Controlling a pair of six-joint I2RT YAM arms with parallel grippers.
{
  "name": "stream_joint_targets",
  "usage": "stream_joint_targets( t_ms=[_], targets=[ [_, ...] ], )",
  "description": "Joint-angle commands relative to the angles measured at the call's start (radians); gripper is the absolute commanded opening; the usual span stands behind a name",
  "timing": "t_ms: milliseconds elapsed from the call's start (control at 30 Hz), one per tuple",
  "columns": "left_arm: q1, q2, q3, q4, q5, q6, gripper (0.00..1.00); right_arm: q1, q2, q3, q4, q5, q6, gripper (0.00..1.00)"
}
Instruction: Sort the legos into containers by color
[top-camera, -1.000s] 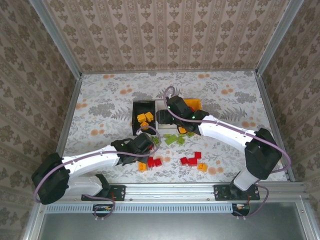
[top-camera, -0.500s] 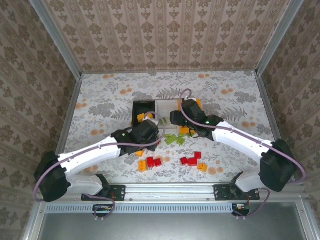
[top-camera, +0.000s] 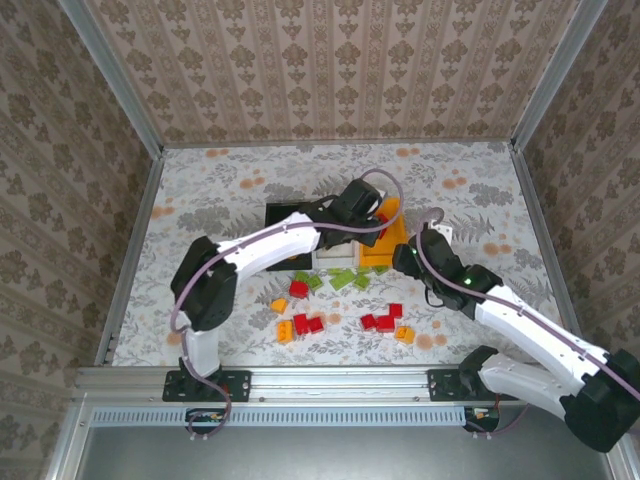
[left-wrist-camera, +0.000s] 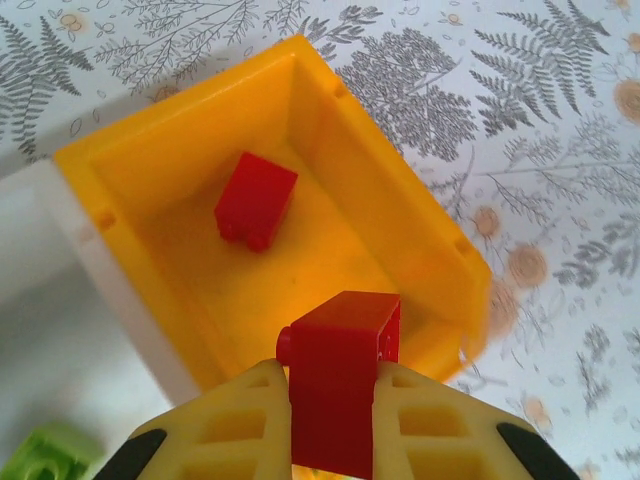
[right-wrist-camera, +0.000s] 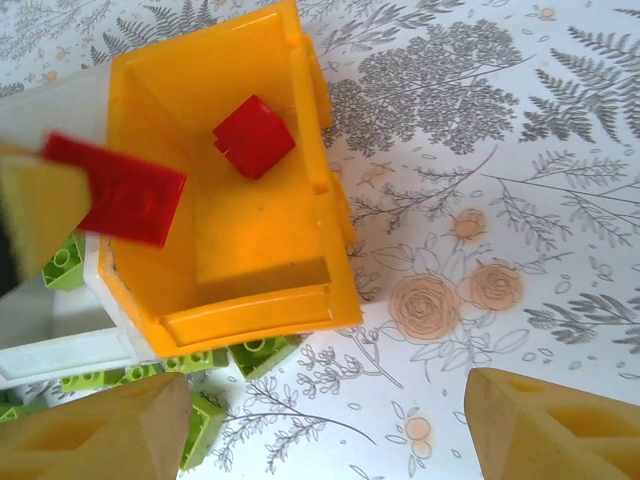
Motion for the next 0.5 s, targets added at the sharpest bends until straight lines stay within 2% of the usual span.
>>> stream_joint_targets(
  t_ms=[0, 33, 100, 200, 400, 467],
  targets=[
    [0.027, 0.066, 0.090, -0.030, 0.035, 0.030, 0.17, -0.007, -0.044, -0.020, -0.074, 0.011, 0.020, 0.74],
    [0.030, 0.087, 0.113, -0.035, 0.037, 0.029, 0.21, -0.007, -0.053, -0.022, -0.077, -0.002, 0.018, 0.75],
    [0.030, 0.117, 0.157, -0.047, 0.046, 0.020, 0.38, -0.007, -0.064, -0.024, -0.077, -0.035, 0.012, 0.75],
    [0.029, 0.096, 0.162, -0.027, 0.057, 0.007, 0.55, -0.005, -0.065, -0.025, -0.107, -0.093, -0.009, 0.75],
    [0.036, -0.117, -0.025, 0.073, 0.051, -0.030, 0.84, 0.013, -0.022, -0.030, -0.120, -0.240, -0.052, 0.75],
    [0.036, -0.232, -0.138, 0.117, 0.049, -0.046, 0.98, 0.050, 0.014, -0.041, -0.111, -0.272, -0.049, 0.74]
  ],
)
